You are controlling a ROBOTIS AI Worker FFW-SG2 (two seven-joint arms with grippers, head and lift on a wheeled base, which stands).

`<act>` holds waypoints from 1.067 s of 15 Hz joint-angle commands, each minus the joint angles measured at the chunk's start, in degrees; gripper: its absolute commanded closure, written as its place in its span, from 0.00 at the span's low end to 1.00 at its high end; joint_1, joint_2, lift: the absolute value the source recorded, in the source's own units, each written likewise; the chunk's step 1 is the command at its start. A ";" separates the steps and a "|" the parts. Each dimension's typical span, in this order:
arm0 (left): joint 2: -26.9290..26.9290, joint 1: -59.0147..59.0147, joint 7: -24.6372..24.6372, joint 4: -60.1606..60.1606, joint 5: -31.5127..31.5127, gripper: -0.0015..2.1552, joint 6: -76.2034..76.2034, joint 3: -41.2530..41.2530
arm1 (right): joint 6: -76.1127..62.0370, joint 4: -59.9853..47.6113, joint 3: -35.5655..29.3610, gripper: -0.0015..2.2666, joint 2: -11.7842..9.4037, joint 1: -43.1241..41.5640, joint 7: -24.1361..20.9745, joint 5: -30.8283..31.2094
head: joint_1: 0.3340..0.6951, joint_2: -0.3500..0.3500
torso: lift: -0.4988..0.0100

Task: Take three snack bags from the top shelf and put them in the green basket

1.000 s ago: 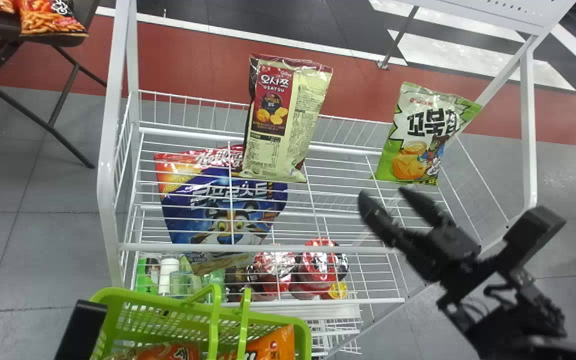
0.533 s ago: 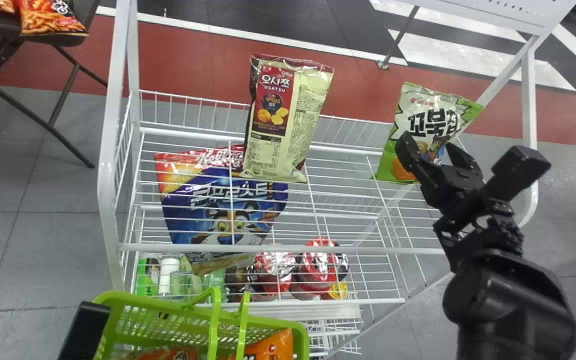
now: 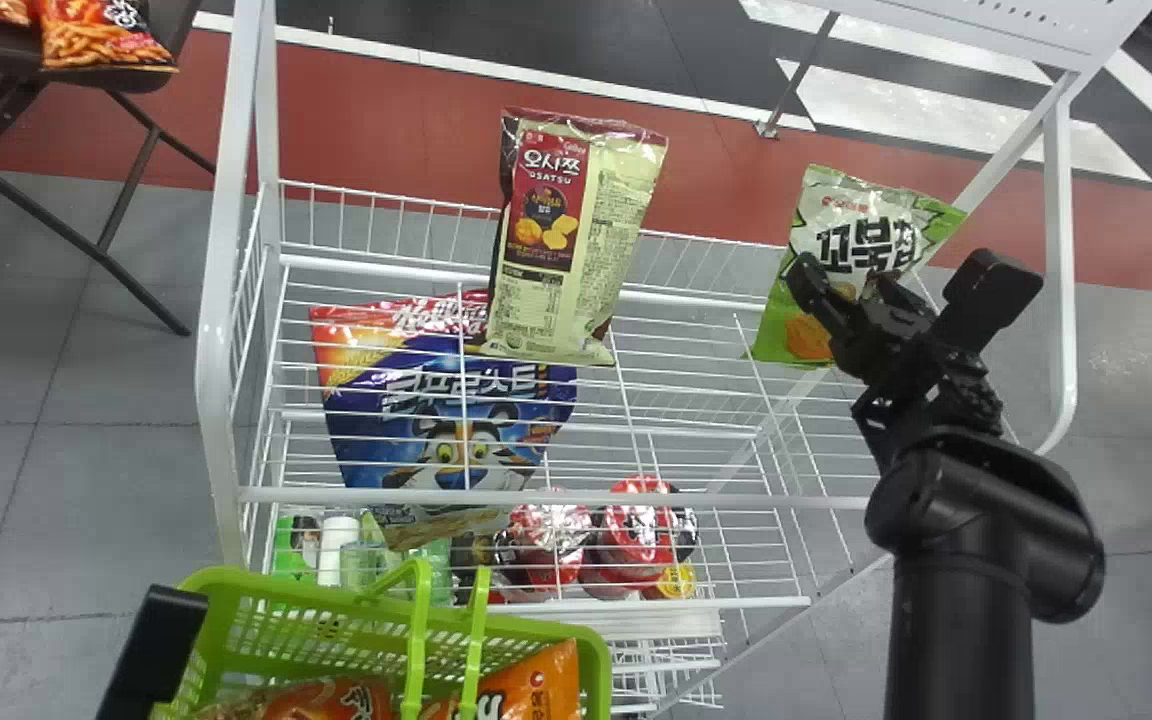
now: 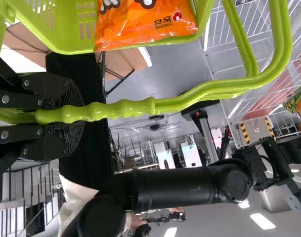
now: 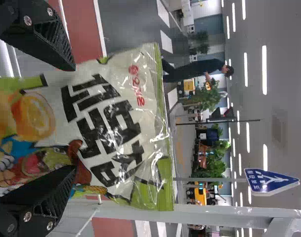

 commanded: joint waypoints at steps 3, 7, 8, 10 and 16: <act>0.00 0.00 0.07 -0.06 0.19 0.72 0.24 0.45 | 4.02 -2.29 0.04 0.97 -0.95 2.91 3.16 -1.93 | 1.00 0.00 | 0.92; 0.00 -0.18 0.07 -0.24 0.19 0.72 0.24 0.45 | 9.82 -13.63 -1.19 0.98 -0.34 10.21 3.16 -8.00 | 1.00 0.00 | 0.92; 0.00 -0.18 0.07 -0.24 0.28 0.72 0.24 0.36 | 12.46 -16.79 -1.81 0.98 -0.25 11.88 3.25 -8.61 | 1.00 0.00 | 0.92; 0.00 0.26 -0.10 -0.32 0.37 0.72 0.24 0.63 | 17.73 -22.77 -3.65 0.98 -0.16 14.60 3.87 -11.25 | 1.00 0.00 | 0.92; 0.00 0.87 -0.28 -0.59 0.55 0.72 0.24 0.71 | 40.23 -48.79 -14.99 0.98 5.78 26.47 11.86 -26.10 | 1.00 0.00 | 0.92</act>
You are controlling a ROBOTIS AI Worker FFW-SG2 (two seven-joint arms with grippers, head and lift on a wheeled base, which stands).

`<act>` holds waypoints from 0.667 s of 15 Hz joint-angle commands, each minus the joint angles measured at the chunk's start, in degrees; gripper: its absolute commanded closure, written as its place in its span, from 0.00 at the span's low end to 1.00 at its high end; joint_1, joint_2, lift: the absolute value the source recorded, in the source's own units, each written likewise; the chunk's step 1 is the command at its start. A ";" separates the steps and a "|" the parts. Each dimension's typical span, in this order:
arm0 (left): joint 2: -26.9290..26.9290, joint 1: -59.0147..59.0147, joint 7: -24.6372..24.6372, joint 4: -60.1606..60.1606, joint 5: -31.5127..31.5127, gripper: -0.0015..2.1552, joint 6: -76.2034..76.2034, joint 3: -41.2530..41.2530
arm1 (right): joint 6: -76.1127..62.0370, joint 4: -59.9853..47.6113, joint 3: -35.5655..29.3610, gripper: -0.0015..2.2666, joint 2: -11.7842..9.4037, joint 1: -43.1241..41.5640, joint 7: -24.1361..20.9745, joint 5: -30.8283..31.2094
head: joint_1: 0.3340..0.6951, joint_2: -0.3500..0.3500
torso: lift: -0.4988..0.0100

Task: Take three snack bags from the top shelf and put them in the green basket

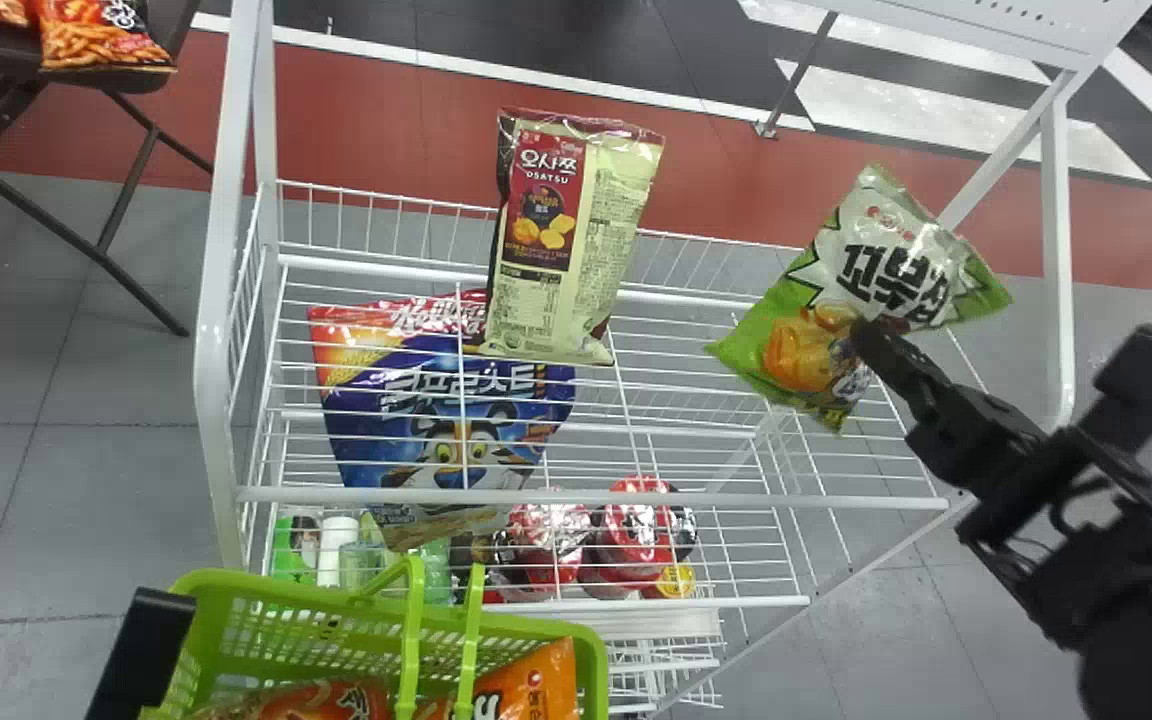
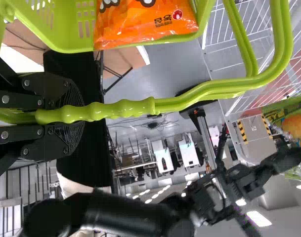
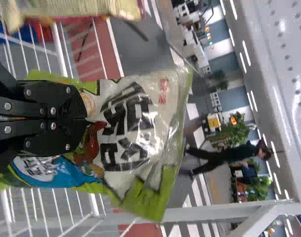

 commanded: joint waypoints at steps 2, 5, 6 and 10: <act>0.00 0.48 0.01 -0.03 0.10 0.72 0.24 0.26 | 29.41 -13.01 -10.59 0.98 0.81 2.63 7.56 -9.67 | 1.00 0.00 | 0.92; 0.00 0.65 -0.08 -0.21 0.19 0.72 0.24 0.62 | 37.79 -16.35 -21.05 0.98 0.81 2.90 16.61 -17.06 | 1.00 0.00 | 0.92; 0.00 0.74 -0.08 -0.47 0.10 0.72 0.24 0.62 | 37.79 -16.43 -23.59 0.98 0.81 2.90 20.74 -17.50 | 1.00 0.00 | 0.92; -0.09 0.83 0.54 -1.17 0.10 0.72 0.24 -0.09 | 37.79 -15.47 -28.16 0.98 0.81 4.83 29.09 -17.15 | 1.00 0.00 | 0.92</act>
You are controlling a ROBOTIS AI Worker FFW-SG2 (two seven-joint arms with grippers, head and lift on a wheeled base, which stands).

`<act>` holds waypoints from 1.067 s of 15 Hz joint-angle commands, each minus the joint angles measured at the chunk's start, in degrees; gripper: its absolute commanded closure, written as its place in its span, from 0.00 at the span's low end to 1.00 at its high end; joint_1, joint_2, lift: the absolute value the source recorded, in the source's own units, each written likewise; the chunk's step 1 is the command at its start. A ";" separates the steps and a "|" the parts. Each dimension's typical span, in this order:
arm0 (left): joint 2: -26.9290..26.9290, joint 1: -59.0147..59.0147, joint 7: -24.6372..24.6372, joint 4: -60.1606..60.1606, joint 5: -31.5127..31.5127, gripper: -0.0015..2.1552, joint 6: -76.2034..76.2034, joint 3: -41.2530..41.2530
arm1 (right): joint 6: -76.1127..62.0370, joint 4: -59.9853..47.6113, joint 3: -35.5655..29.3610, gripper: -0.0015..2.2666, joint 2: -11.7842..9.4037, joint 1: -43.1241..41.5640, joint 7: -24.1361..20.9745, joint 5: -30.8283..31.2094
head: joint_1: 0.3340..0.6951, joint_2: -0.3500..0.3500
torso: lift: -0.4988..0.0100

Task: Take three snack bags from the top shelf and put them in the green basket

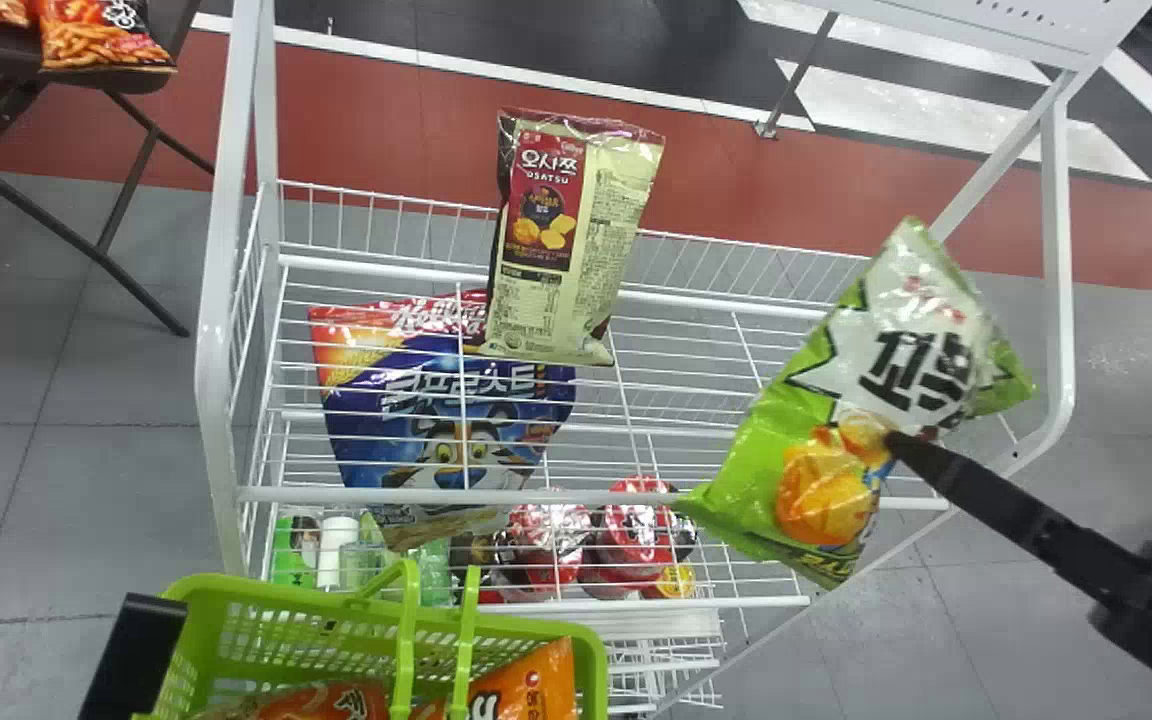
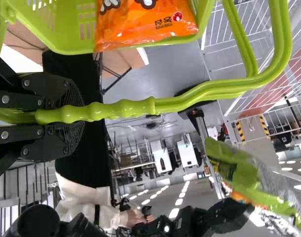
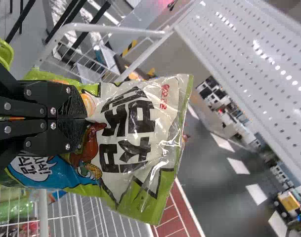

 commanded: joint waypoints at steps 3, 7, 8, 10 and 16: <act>0.01 -0.17 1.41 -0.84 -0.09 0.72 0.24 -1.37 | 1.18 4.84 5.38 0.98 0.14 5.66 1.10 2.90 | 1.00 0.00 | 0.92; -0.08 -0.34 1.85 -0.92 -0.09 0.72 0.24 -1.81 | 1.18 5.81 14.43 0.98 0.14 8.47 1.98 7.91 | 1.00 0.00 | 0.92; -0.08 -0.43 2.47 -0.92 -0.09 0.72 0.24 -2.16 | 1.18 5.63 17.07 0.98 0.14 9.44 1.81 9.14 | 1.00 0.00 | 0.92; 0.01 -0.78 3.08 -0.92 -0.09 0.72 0.24 -1.99 | 1.18 5.46 22.70 0.98 0.14 11.81 1.81 11.86 | 1.00 0.00 | 0.92; -0.60 -2.28 3.17 -0.40 0.00 0.72 0.24 -2.07 | 1.18 9.85 42.03 0.98 0.14 15.68 -0.22 23.81 | 1.00 0.00 | 0.92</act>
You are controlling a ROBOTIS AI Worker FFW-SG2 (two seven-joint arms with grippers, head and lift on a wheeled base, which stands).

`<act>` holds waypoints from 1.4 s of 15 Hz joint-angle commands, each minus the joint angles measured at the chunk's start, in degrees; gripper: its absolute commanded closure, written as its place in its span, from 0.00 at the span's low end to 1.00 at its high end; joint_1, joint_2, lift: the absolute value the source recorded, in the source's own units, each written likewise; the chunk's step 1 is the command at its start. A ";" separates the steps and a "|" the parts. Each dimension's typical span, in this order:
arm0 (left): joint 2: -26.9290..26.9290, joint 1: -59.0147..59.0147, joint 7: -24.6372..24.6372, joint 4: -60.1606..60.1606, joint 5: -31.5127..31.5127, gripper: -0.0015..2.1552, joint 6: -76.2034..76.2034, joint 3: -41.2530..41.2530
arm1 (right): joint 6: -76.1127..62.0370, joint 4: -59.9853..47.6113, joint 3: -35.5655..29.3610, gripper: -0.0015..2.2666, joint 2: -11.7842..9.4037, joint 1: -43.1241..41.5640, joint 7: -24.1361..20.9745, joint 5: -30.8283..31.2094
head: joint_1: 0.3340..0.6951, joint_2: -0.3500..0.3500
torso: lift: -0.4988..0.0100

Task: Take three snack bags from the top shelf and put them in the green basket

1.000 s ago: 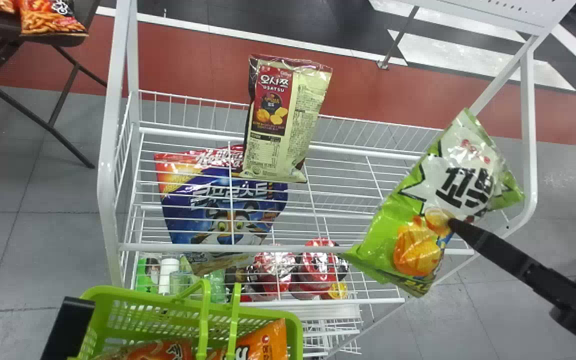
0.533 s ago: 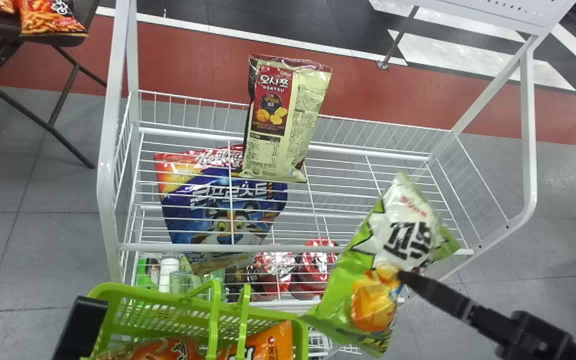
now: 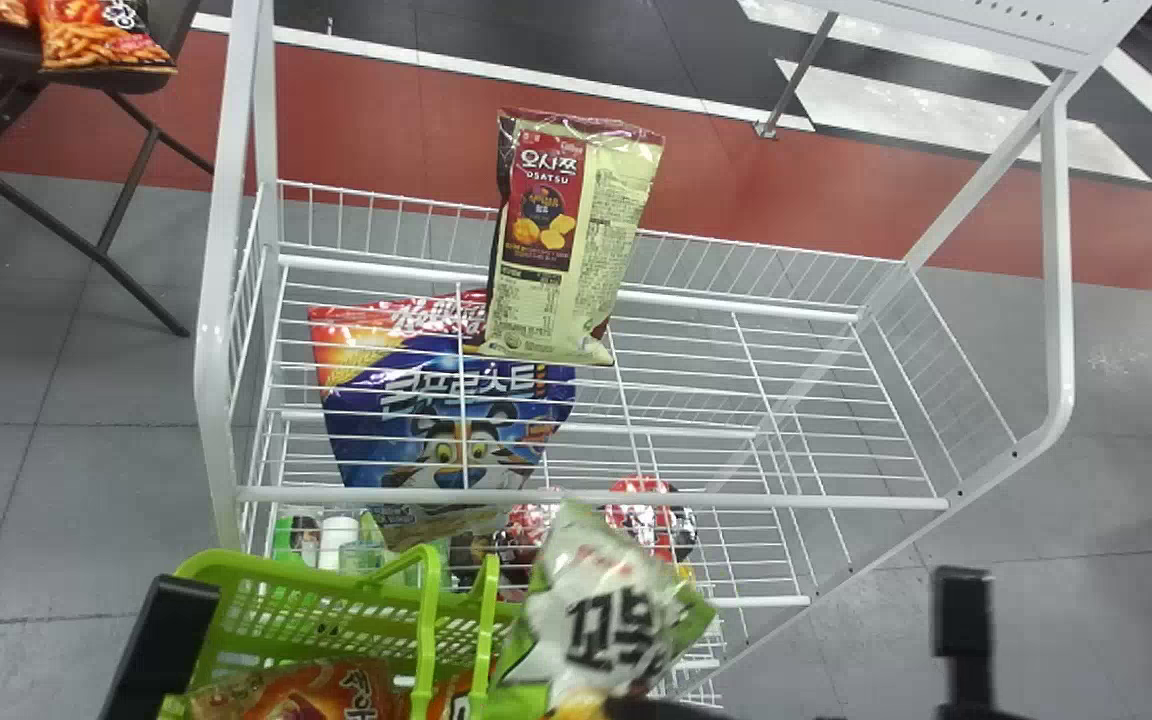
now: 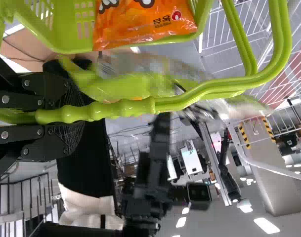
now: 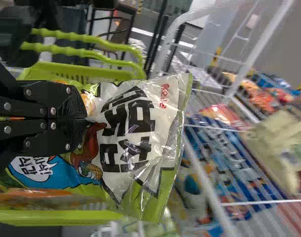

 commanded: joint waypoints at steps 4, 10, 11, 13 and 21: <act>-0.03 -1.33 0.18 0.17 0.09 0.72 0.24 -0.57 | 1.17 4.16 14.23 0.98 0.14 -2.45 -8.25 5.66 | 1.00 0.00 | 0.92; 0.67 -1.42 0.09 0.00 1.58 0.72 0.24 1.19 | 1.17 8.55 16.60 0.00 0.14 -1.30 -9.48 6.62 | 1.00 0.00 | 0.92; 0.67 -1.77 0.09 0.26 1.58 0.72 0.24 1.19 | -5.45 7.50 15.98 0.00 0.14 0.46 -9.04 5.83 | 1.00 0.00 | 0.92; 0.50 -2.12 0.35 1.23 1.67 0.72 0.24 1.19 | -20.04 5.48 14.67 0.02 0.14 2.92 -8.25 4.78 | 1.00 0.00 | 0.92; 0.23 -2.65 1.41 1.93 2.28 0.72 0.24 1.19 | -61.70 5.92 14.49 0.03 0.14 2.48 -8.16 7.06 | 1.00 0.00 | 0.92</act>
